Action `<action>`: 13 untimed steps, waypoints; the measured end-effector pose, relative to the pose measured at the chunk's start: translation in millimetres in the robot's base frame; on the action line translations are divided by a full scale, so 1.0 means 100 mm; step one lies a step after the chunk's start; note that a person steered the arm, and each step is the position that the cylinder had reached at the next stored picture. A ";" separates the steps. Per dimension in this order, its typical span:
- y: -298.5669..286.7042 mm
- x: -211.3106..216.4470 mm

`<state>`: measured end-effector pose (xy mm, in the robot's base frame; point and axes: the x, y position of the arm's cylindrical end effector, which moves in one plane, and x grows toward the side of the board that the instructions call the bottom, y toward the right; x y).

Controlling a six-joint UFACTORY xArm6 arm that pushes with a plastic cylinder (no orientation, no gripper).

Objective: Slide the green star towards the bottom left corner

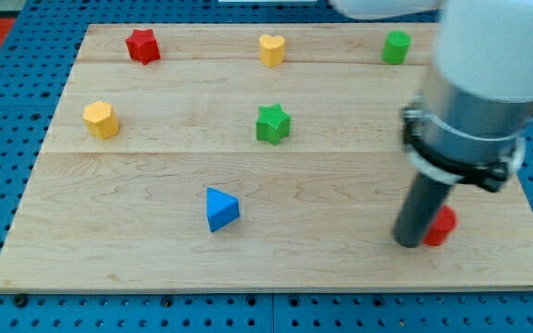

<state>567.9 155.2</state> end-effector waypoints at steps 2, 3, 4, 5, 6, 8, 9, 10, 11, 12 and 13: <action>-0.25 -0.80; -0.76 -1.38; -1.09 -1.75; -2.25 -1.53; -3.19 -1.15; -3.74 -1.39; -4.37 -1.33; -4.38 -0.86; -4.46 -1.23; -4.26 -1.37; -4.12 -1.10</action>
<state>457.7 -256.3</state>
